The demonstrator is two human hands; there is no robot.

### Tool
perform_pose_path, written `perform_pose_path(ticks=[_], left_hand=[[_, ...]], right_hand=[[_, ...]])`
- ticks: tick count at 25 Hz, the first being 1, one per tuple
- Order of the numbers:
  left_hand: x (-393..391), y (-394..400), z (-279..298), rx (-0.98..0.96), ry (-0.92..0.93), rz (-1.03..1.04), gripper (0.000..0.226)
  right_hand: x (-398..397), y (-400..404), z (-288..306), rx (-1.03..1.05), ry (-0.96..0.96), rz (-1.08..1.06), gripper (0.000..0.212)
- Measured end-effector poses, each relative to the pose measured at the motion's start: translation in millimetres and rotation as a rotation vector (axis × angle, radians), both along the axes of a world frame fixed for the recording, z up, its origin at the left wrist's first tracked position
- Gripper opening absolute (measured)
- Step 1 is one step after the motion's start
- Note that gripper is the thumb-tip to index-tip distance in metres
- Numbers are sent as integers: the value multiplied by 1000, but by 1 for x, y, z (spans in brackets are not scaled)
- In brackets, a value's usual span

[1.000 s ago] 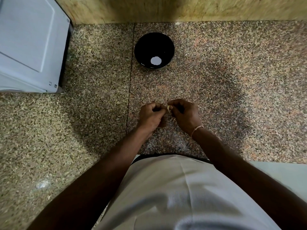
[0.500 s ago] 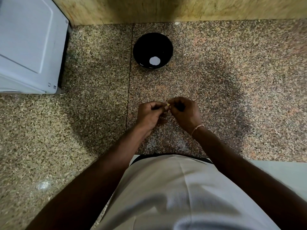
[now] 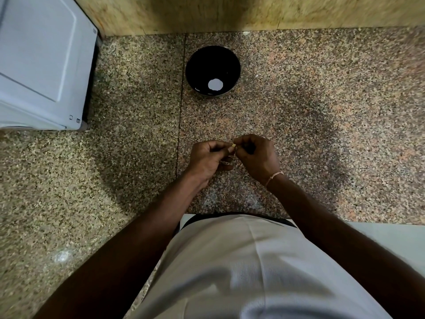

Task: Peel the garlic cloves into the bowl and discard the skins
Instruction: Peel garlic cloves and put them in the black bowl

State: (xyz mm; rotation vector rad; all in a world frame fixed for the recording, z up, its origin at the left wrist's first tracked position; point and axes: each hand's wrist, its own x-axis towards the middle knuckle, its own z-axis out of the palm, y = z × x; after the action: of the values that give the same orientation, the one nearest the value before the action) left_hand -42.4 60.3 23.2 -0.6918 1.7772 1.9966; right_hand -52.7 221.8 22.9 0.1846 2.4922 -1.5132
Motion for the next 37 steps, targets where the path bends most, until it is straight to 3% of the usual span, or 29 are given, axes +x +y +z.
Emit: perform_pose_path(ticks=[14, 24, 30, 37], left_hand=[[4, -8, -7, 38, -50, -75, 14], [16, -6, -4, 106, -67, -24, 8], [23, -5, -3, 64, 64, -40, 23], [25, -6, -4, 9, 140, -71, 18]], right_hand=[[7, 3, 6, -91, -72, 49, 11], [16, 3, 8, -168, -90, 24, 13], [22, -1, 11, -157, -84, -18, 10], [25, -3, 9, -123, -53, -46, 22]])
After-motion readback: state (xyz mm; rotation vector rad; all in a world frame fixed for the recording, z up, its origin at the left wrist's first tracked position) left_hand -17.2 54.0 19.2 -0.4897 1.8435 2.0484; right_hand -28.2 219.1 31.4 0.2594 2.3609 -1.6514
